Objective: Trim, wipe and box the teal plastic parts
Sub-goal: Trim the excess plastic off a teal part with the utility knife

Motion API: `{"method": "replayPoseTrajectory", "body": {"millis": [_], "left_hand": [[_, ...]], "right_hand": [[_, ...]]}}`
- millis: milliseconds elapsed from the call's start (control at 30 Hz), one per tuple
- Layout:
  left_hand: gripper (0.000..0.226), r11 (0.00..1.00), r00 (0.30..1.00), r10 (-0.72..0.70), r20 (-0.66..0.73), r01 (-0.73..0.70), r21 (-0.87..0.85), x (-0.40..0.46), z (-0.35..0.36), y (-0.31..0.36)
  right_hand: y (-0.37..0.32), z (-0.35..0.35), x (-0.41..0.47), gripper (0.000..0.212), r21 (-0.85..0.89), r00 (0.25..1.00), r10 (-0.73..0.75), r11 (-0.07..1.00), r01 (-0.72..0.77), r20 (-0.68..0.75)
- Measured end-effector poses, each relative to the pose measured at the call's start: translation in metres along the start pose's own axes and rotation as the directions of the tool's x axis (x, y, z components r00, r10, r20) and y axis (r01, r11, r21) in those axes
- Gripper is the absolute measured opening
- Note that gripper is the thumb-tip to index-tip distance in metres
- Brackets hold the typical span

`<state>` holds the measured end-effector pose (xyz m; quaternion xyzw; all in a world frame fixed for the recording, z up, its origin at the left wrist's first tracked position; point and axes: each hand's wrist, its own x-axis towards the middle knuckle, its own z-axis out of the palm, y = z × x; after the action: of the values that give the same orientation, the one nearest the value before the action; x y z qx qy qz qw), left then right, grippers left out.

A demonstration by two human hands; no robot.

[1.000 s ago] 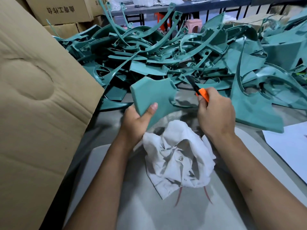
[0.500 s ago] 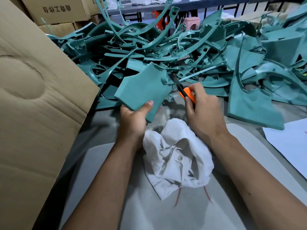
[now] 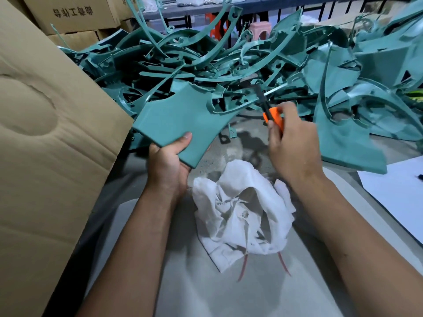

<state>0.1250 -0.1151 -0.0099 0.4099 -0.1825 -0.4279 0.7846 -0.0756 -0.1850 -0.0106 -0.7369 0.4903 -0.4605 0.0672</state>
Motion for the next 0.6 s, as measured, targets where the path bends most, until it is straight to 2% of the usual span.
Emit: {"method": "replayPoseTrajectory", "body": {"millis": [100,167,233,400,500,600], "left_hand": [[0.042,0.999,0.999,0.024,-0.036,-0.022,0.047,0.0,-0.001,0.002],[0.039,0.998,0.998,0.035,-0.047,-0.032,0.058,-0.001,0.001,0.001],[0.032,0.999,0.999,0.02,-0.037,-0.018,0.047,-0.004,0.005,-0.002],[0.028,0.999,0.999,-0.006,-0.046,0.008,0.049,-0.01,0.009,-0.005],[0.025,0.996,0.999,0.004,-0.046,0.0,0.088,-0.014,0.015,-0.009],[0.024,0.99,0.996,0.022,-0.089,-0.009,0.143,-0.018,0.018,-0.013]], "right_hand": [[0.011,-0.008,0.005,0.014,-0.109,0.985,0.11,0.986,-0.125,-0.135],[0.01,-0.011,0.002,0.016,-0.176,0.965,0.103,0.973,-0.147,-0.241],[0.004,-0.008,-0.001,0.018,-0.17,0.962,0.082,0.977,-0.129,-0.259],[-0.001,-0.001,-0.002,0.029,-0.178,0.984,0.121,0.973,-0.144,-0.133],[-0.012,0.004,-0.009,0.027,-0.083,1.0,-0.01,0.996,0.01,0.007],[-0.017,0.009,-0.015,0.021,0.056,0.975,-0.154,0.988,0.147,0.157]]}}
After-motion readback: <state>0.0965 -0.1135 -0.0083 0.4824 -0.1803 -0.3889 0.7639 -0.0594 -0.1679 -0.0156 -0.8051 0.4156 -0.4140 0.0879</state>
